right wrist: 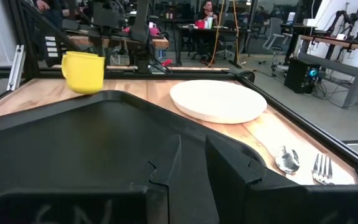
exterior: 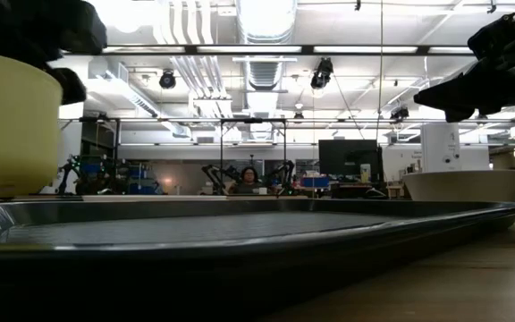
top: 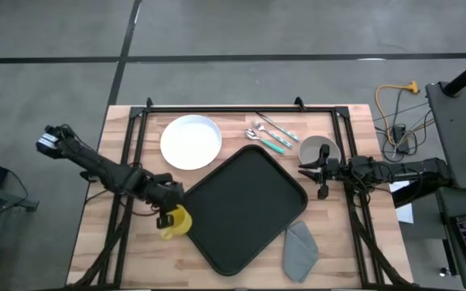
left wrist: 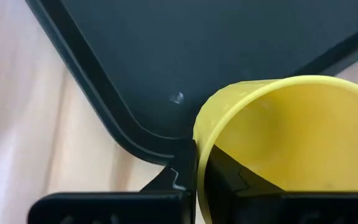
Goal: Set up tray
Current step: Put the yellow cup on the black tray
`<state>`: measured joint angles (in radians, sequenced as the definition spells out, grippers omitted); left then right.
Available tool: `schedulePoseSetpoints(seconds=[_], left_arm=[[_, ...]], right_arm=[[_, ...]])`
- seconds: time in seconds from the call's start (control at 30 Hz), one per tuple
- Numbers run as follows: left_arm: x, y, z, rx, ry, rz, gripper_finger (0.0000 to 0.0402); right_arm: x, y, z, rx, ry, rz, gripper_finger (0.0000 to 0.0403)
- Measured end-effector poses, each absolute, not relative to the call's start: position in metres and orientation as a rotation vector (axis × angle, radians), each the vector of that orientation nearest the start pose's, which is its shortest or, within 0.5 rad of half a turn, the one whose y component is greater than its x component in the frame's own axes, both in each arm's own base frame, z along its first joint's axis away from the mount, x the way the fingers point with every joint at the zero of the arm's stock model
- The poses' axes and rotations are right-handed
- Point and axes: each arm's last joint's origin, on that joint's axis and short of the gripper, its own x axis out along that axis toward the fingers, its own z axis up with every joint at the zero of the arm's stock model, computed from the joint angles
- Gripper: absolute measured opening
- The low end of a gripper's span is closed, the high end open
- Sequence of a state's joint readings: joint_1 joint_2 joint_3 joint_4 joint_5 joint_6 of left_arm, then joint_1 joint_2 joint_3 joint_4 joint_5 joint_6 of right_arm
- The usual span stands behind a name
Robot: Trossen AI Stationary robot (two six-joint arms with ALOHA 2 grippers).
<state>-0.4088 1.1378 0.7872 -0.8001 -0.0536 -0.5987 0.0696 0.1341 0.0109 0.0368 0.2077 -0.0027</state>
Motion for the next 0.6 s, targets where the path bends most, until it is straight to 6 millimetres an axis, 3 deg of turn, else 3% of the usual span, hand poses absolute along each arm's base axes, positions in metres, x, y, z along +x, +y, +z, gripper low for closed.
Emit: schedulePoseSetpoints(seconds=[0.6], left_arm=[[0.198, -0.035, 0.223, -0.246, 1.169, 0.144, 0.0]], right_arm=[[0.105, 0.001, 0.16, -0.014, 0.086, -0.138, 0.0068]])
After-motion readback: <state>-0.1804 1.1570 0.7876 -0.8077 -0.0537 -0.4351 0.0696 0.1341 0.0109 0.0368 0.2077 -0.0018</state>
